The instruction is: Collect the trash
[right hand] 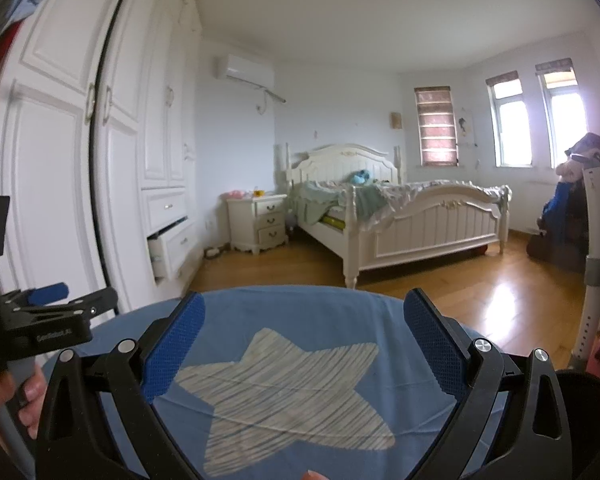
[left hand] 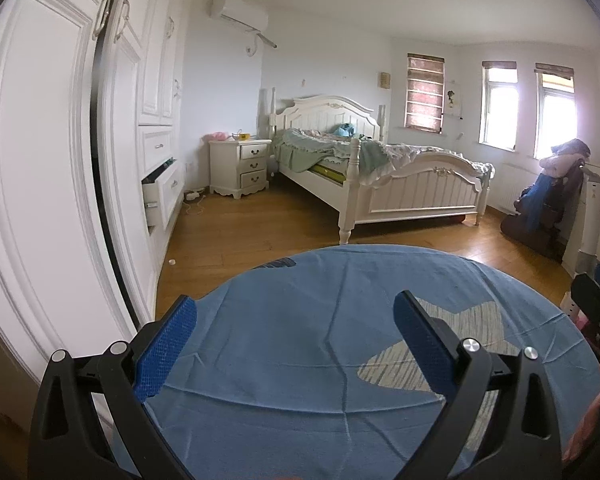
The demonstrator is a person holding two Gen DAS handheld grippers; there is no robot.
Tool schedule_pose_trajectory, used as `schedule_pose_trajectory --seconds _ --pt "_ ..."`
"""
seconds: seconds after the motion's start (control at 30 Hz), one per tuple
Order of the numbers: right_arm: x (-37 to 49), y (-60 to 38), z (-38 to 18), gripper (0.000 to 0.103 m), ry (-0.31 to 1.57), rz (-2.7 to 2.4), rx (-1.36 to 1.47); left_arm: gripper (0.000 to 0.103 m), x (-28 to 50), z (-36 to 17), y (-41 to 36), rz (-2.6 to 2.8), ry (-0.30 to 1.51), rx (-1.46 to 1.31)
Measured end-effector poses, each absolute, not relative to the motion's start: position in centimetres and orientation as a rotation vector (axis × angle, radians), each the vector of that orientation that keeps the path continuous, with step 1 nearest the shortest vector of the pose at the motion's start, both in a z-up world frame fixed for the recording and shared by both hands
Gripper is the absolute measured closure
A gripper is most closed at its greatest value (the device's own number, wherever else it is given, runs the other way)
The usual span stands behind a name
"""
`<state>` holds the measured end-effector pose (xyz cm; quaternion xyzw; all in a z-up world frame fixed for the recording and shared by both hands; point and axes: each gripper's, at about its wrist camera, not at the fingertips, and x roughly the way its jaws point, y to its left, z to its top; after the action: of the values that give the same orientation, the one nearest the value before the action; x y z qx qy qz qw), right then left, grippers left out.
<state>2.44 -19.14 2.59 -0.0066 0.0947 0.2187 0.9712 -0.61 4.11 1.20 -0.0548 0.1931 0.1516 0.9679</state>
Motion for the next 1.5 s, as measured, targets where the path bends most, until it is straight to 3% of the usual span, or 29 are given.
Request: schedule_pose_trajectory --seconds 1.5 --pt "2.53 -19.07 2.0 0.005 0.219 0.433 -0.005 0.005 -0.5 0.92 4.24 0.298 0.392 -0.104"
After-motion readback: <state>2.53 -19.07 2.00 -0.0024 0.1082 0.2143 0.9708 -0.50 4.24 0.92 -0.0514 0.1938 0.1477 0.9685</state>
